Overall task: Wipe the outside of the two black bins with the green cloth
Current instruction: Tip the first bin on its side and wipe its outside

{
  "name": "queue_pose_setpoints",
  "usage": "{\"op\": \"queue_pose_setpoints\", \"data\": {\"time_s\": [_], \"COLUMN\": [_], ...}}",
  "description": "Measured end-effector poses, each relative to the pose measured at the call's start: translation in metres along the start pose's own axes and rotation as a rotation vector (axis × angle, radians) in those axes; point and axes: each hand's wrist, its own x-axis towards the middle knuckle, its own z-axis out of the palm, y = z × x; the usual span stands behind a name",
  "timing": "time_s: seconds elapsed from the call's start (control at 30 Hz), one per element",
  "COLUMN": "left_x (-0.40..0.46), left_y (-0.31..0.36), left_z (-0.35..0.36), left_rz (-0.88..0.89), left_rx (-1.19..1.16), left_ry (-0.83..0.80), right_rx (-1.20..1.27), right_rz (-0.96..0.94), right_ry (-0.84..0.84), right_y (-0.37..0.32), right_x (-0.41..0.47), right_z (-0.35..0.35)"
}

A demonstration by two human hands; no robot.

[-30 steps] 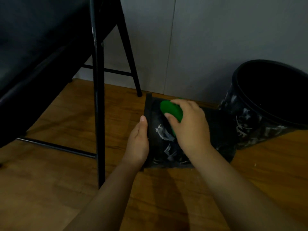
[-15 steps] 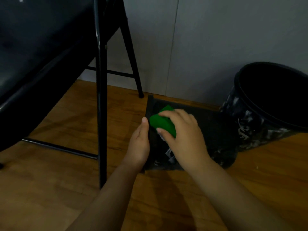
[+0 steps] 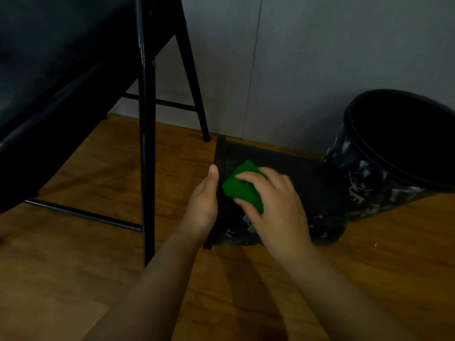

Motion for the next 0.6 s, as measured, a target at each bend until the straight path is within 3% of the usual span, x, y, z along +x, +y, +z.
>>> {"op": "queue_pose_setpoints", "data": {"time_s": [0.1, 0.33, 0.5, 0.6], "left_x": [0.001, 0.000, 0.004, 0.004], "left_y": [0.003, 0.004, 0.004, 0.003], "left_z": [0.001, 0.000, -0.002, -0.003], "left_rz": [-0.021, -0.031, -0.051, -0.065], "left_rx": [0.012, 0.007, -0.021, -0.043], "left_ry": [-0.005, -0.009, -0.035, -0.041], "right_rx": [-0.014, -0.059, -0.016, -0.035], "right_rz": [0.141, -0.126, 0.102, -0.058], "right_ry": [0.110, -0.073, 0.103, -0.028], "right_y": [-0.001, 0.003, 0.006, -0.001], "right_x": [0.011, -0.003, 0.011, 0.001], "right_z": [0.004, -0.002, -0.003, 0.000]}}
